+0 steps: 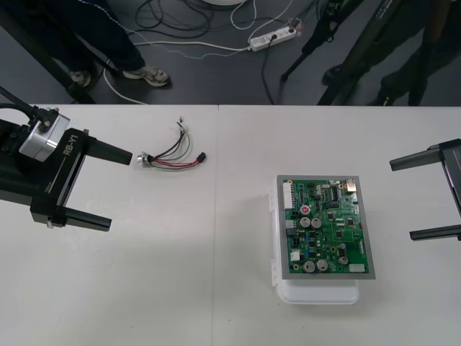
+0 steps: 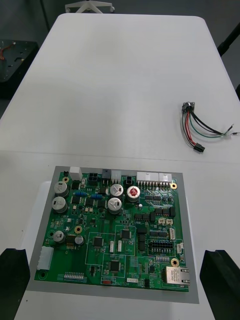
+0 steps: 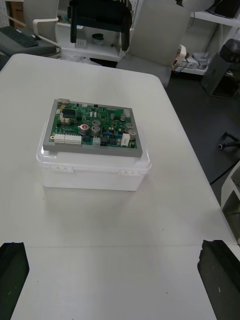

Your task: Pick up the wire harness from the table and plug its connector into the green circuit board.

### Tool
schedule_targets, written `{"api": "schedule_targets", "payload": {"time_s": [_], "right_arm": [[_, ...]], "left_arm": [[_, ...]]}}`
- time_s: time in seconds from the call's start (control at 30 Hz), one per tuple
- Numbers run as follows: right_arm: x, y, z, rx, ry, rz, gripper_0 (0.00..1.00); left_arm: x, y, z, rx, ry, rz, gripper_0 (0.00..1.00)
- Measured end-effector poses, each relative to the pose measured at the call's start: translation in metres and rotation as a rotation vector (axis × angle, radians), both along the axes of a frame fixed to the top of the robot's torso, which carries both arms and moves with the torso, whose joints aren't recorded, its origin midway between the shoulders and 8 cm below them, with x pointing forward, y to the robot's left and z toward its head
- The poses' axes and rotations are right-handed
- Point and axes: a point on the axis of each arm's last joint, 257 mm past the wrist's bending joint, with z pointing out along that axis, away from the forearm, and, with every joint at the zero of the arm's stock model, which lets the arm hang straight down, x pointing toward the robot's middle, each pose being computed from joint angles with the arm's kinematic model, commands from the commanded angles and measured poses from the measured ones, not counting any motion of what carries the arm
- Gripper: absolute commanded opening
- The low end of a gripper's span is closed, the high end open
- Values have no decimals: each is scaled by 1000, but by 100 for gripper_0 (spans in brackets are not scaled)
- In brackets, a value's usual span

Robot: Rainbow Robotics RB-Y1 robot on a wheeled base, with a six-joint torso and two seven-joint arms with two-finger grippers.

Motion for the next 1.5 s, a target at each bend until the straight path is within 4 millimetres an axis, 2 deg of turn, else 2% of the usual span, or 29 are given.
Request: {"api": "schedule_targets", "payload": {"time_s": [1.5], "right_arm": [[0,0,0,0,0,0,100]], "left_arm": [[0,0,0,0,0,0,100]]}}
